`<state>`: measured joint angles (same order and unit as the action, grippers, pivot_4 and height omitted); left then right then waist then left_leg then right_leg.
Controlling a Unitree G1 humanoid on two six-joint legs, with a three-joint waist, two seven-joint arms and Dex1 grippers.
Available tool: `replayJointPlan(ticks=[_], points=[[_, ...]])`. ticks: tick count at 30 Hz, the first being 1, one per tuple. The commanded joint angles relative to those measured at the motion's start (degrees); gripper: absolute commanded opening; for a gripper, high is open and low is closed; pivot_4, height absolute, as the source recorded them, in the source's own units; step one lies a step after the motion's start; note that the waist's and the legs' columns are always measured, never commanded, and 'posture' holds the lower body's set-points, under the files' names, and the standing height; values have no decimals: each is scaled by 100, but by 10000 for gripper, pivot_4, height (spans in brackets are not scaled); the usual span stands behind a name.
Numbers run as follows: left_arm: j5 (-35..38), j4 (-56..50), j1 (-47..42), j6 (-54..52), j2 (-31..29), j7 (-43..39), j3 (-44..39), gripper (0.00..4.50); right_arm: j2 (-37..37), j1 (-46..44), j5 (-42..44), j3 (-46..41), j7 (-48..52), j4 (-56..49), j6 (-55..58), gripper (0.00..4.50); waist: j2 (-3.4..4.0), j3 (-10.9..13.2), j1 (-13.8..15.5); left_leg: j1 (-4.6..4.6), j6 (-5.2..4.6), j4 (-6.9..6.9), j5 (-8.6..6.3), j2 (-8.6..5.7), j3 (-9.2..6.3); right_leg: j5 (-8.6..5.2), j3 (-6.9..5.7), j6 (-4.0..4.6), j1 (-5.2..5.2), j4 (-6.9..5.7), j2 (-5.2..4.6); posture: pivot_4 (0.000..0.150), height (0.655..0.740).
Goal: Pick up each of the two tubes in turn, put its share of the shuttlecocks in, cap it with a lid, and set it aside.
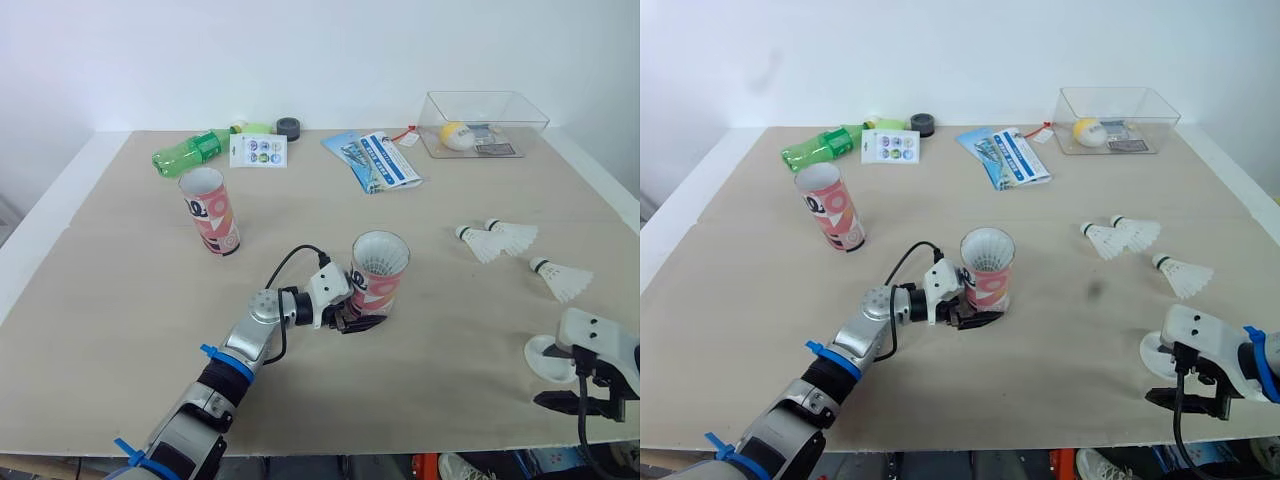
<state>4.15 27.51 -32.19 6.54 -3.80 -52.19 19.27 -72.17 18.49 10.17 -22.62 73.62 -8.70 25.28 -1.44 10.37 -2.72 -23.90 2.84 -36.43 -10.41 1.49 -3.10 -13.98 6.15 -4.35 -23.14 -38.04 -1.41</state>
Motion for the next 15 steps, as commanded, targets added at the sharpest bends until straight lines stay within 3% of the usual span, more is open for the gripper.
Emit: replayJointPlan(ticks=[1, 9, 15], points=[[-225, 158, 56, 50, -112, 8, 94, 36831, 21, -104, -47, -3, -39, 8, -121, 34965, 1, -1, -1, 0, 0, 0, 0, 0, 0, 0, 0, 0, 0, 0, 0, 1500, 7400], [-186, 61, 22, 27, -89, 24, 56, 36831, -22, -191, -111, 191, -52, 103, -177, 182, -4, -2, -2, 1, 0, 0, 0, 0, 1, -1, 1, 0, 1, 0, 0, 1500, 7400], [-189, 68, 40, 1, -124, 6, 42, 36831, -6, -309, -156, 271, -75, 152, -325, 182, -5, -3, -4, 4, 0, 0, 0, 0, 0, 0, 1, 0, 3, 0, 0, 1500, 7400]])
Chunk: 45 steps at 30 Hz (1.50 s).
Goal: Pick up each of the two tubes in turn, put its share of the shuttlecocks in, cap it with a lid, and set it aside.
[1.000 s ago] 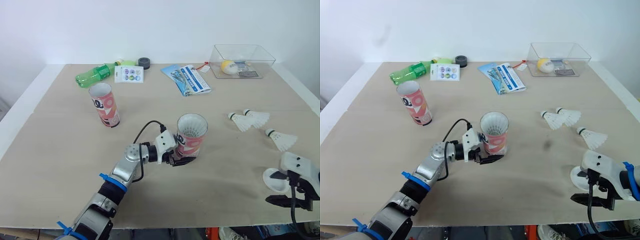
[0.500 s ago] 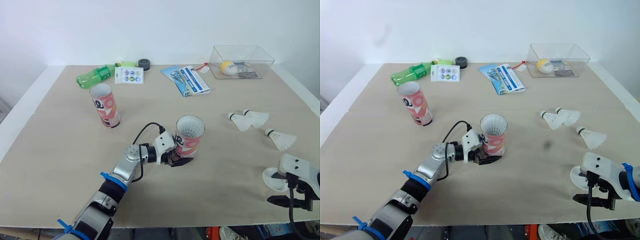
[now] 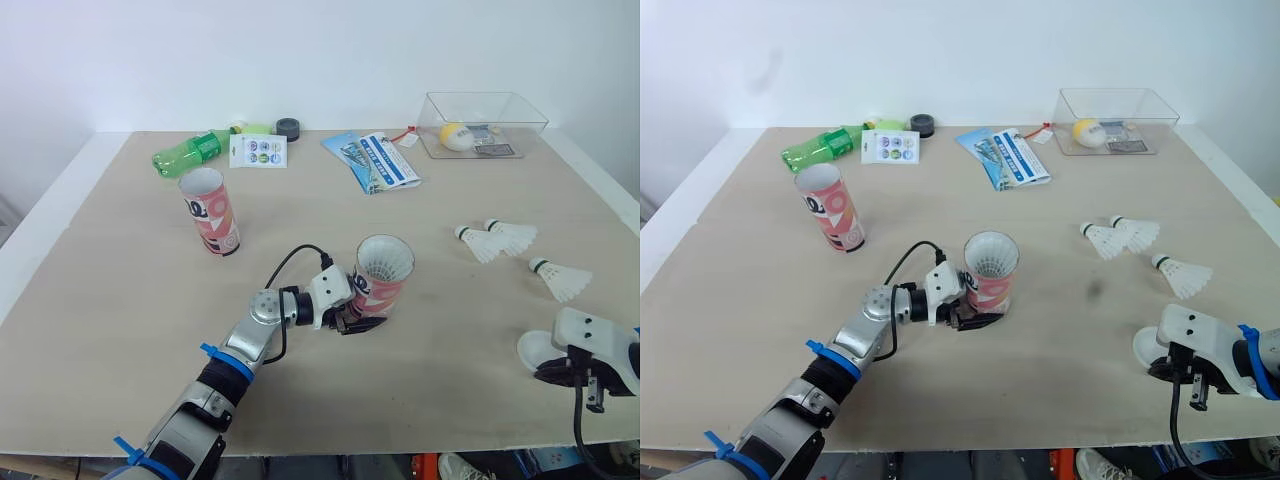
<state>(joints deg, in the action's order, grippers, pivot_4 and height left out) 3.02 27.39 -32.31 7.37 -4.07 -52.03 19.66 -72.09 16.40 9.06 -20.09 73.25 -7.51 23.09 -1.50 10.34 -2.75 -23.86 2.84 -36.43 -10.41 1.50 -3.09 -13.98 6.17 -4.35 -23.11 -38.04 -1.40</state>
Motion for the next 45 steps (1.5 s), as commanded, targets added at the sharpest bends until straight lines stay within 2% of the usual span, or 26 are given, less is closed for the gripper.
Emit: replayJointPlan(ticks=[1, 6, 17, 20, 25, 30, 37, 45], points=[[-83, 93, 57, -71, -104, -12, 6, 36831, -23, -152, -48, 31, -24, 29, -184, 182, 1, 0, -1, 0, 0, 0, 0, 0, 0, 0, 0, 0, 0, 0, 0, 1500, 7400], [-170, 257, 20, 16, -152, -8, 31, 36831, -117, -522, 72, 14, 159, -118, -526, 182, 4, -2, -7, 1, 0, 1, 0, 0, 0, 0, 0, 0, -1, 0, 0, 1500, 7400], [-132, 908, -426, 14, -98, 141, -152, 36831, -683, -2407, 288, 472, 517, -416, -1176, 182, 15, -8, -15, 8, 3, 0, 1, 0, 2, 2, 1, 1, 4, 0, -1, 1500, 7400], [-125, 1115, -597, -2, -53, 161, -196, 36831, -594, -3548, 435, 983, 684, -393, -1498, 182, 22, -12, -41, 8, 3, 1, 2, 0, 6, 3, 4, 1, 2, 0, -1, 1500, 7400], [-47, 1441, -895, -52, 113, 167, -319, 36831, 151, -6268, 27, 2425, 1537, 393, -2334, 182, 8, -1, -119, 15, 7, 5, 4, 2, 6, 6, 3, 4, 1, 0, 0, 1500, 7400], [7, 1479, -871, -243, 207, -75, -326, 36831, 851, -7863, -14, 3575, 1925, 1360, -3081, 182, 9, -1, -152, 4, 12, 15, 4, 1, 1, 2, 2, 5, -3, 4, 0, 1500, 7400], [-25, 1193, -713, -450, 178, -245, -282, 36831, 1285, -8639, 237, 4513, 1925, 2062, -3718, 182, 14, -4, -120, 0, 14, 68, 2, -1, -9, -8, -1, -12, -17, 4, 1, 1500, 7400], [-74, 1006, -577, -583, 118, -213, -254, 36831, 1012, -9116, 822, 5409, 1925, 2058, -3857, 182, 15, -4, -130, 10, 14, 88, 2, 0, -10, -16, -2, -2, -19, 4, 2, 1500, 7400]])
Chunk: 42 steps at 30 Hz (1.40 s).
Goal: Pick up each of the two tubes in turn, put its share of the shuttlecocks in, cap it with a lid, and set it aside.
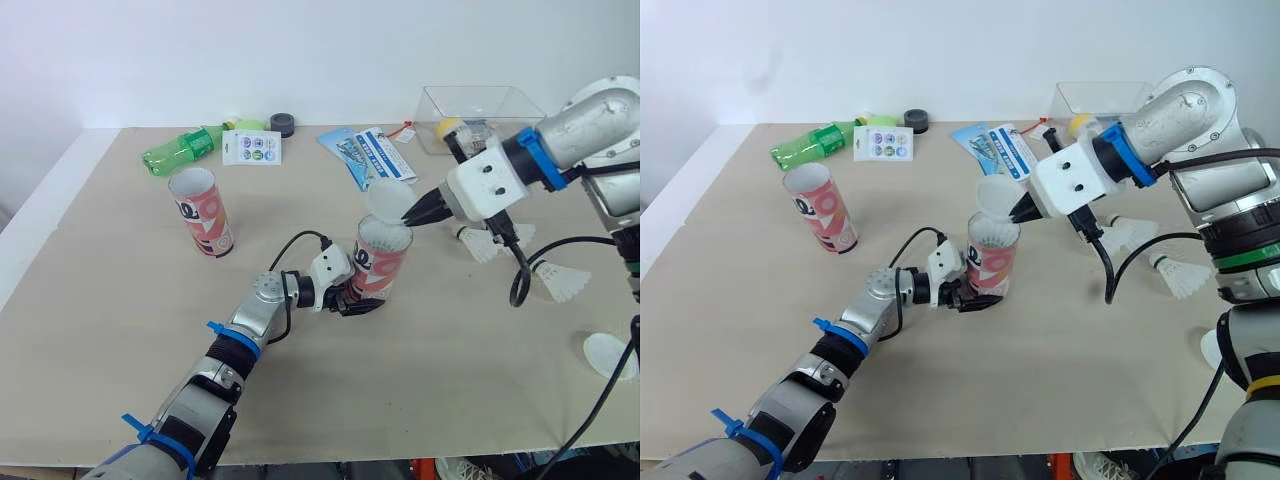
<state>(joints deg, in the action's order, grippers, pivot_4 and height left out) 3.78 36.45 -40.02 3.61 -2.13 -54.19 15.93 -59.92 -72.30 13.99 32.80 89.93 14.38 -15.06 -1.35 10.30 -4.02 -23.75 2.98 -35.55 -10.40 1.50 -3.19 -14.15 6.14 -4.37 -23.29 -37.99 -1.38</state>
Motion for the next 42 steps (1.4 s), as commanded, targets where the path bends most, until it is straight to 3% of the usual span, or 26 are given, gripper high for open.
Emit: replayJointPlan(ticks=[1, 13, 31, 42], points=[[-154, 86, 202, -223, -79, 6, 120, 36831, -245, -286, 399, 210, 257, -164, -18, 182, 0, 0, -7, 1, 0, 2, 0, 0, 0, -1, 0, 1, 0, 0, 0, 1500, 7400], [-206, 75, 211, -266, -65, 42, 141, 36831, -449, -612, 907, 1102, 257, -302, -80, 182, 2, -2, -11, 8, 0, 5, 0, 2, 1, -3, 1, 4, 4, -1, 1, 1500, 7400], [-223, 40, 244, -324, -91, 62, 135, 36831, -432, -948, 951, 1363, 257, 12, -361, 182, 3, -2, -10, 10, 0, 5, 0, 2, 2, -2, 1, 5, 5, -1, 1, 1500, 7400], [-242, 80, 230, -303, -60, 69, 158, 36831, -610, -901, 1195, 1446, 257, -397, -33, 182, 3, -2, -10, 10, 0, 5, 0, 3, 1, -2, 1, 6, 6, -1, 1, 1500, 7400]])
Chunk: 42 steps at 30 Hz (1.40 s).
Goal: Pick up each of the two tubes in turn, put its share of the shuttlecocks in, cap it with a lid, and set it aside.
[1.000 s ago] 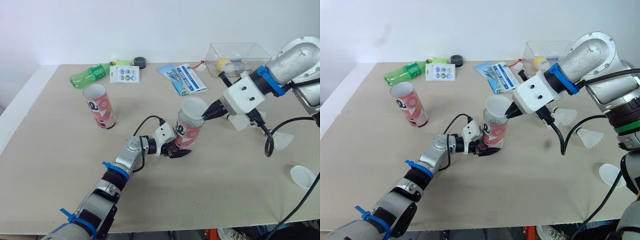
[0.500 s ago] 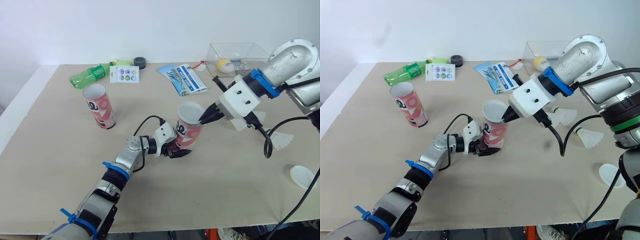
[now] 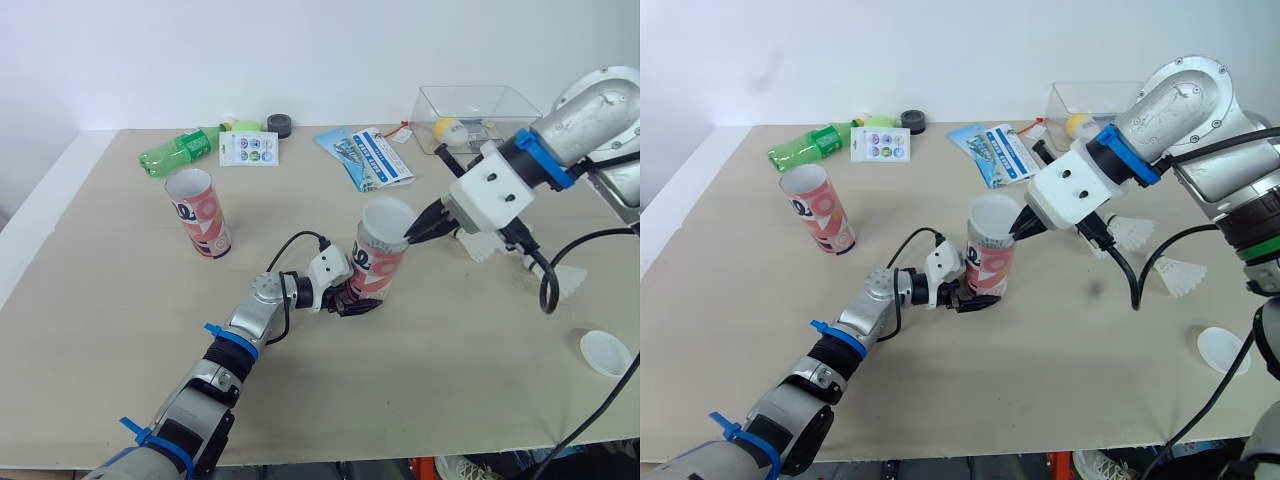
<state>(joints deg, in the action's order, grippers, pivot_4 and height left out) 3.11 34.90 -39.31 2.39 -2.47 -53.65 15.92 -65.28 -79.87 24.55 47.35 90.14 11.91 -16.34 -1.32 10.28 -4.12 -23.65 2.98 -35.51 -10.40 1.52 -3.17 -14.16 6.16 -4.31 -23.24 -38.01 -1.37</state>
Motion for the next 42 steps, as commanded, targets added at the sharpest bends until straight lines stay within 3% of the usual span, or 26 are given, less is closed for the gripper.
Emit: replayJointPlan(ticks=[1, 35, 38, 41, 42], points=[[-176, 235, 158, -182, -25, 18, 159, 36831, -70, -148, 155, -1, 236, -173, 136, 182, 0, 0, 0, 0, 0, 0, 0, 0, 0, 0, 0, 0, 0, 0, 0, 1500, 7400], [-157, 28, 312, -343, -35, 21, 189, 36831, -17, -136, -40, 137, 236, 59, 88, 182, 2, -1, 0, 8, -1, 0, 0, 2, 0, 0, 0, 2, 5, -2, 3, 1500, 7400], [-154, 18, 322, -358, -39, 17, 190, 36831, 34, -99, -42, 77, 236, 106, 9, 9824, 2, -1, 0, 8, -1, 0, 0, 2, 0, 0, 0, 2, 5, -2, 3, 1500, 7400], [-145, 3, 332, -374, -42, 8, 186, 36831, 51, -89, -46, 15, 236, 125, 12, 22813, 2, -1, 0, 8, -1, 0, 0, 2, 0, 0, 0, 2, 5, -2, 3, 1500, 7400], [-140, -6, 338, -384, -42, 5, 185, 36831, 35, -98, -43, 14, 236, 121, 22, 22813, 2, -1, 0, 8, -1, 0, 0, 2, 0, 0, 0, 2, 5, -2, 3, 1500, 7400]])
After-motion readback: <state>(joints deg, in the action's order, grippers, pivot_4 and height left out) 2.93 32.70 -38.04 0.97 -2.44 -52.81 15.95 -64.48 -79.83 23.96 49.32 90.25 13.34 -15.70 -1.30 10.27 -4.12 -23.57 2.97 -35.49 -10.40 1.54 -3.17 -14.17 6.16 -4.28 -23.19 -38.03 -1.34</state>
